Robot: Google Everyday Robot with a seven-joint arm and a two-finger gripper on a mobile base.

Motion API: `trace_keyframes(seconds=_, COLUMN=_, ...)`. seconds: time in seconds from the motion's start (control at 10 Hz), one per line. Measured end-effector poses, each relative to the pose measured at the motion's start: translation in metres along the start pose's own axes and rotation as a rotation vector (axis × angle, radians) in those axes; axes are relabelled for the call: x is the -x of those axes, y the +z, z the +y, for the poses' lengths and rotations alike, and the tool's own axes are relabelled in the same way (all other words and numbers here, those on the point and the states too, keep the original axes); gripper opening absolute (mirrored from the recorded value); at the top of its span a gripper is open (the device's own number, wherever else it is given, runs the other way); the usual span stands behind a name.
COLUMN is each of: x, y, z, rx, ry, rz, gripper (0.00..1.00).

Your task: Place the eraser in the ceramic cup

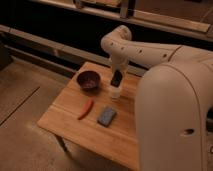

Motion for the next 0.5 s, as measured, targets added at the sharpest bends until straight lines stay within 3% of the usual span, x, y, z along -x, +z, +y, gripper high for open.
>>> trace_keyframes(seconds=0.5, x=-0.0014, y=0.0048, z=0.0024, rx=-0.004, ry=-0.005, rz=0.01, gripper=0.0)
